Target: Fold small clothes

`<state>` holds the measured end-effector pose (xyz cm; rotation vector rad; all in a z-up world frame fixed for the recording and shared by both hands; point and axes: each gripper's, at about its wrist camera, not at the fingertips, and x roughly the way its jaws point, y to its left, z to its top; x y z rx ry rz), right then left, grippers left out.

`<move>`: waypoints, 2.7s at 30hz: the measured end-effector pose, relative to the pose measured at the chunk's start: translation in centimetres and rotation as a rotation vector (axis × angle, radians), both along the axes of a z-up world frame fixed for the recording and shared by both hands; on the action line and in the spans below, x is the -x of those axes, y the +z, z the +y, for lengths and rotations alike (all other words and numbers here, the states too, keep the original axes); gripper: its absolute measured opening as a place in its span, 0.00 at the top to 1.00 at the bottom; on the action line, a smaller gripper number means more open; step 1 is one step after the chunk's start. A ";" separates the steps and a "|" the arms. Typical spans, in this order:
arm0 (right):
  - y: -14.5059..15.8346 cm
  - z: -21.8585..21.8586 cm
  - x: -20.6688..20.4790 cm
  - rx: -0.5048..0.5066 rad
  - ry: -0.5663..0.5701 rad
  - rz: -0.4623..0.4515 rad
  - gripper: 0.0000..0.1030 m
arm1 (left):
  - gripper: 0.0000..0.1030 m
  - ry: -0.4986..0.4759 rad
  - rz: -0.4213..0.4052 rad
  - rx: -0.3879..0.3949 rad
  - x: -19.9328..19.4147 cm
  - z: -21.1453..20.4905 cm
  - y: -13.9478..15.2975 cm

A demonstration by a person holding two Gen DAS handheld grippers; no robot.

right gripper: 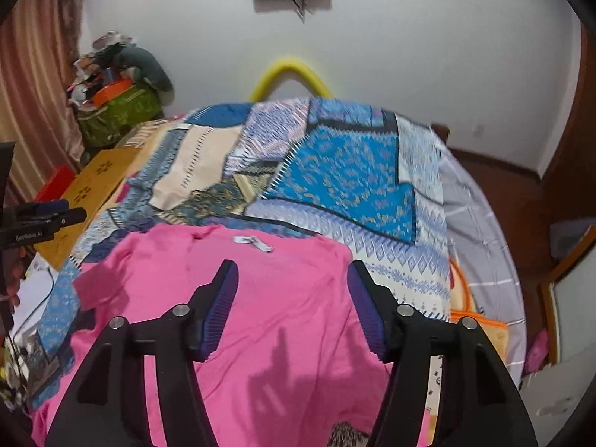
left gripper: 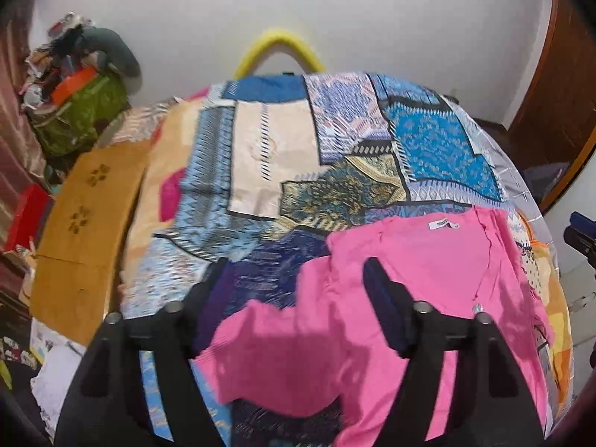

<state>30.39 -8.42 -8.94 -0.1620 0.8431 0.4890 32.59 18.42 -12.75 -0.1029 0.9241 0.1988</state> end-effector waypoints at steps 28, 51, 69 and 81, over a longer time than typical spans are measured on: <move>-4.0 8.1 9.3 0.111 0.121 0.023 0.28 | 0.20 0.197 0.187 0.561 10.8 9.9 -13.3; -6.9 7.5 8.5 0.069 0.075 0.118 0.28 | 0.92 0.298 0.131 0.738 8.9 12.8 -17.2; -5.1 2.2 7.6 -0.012 0.013 0.087 0.28 | 0.97 0.143 -0.100 0.353 6.5 8.0 -1.3; -3.1 -0.5 8.0 -0.113 0.018 0.046 0.28 | 0.98 -0.117 -0.141 0.257 2.1 -5.4 5.3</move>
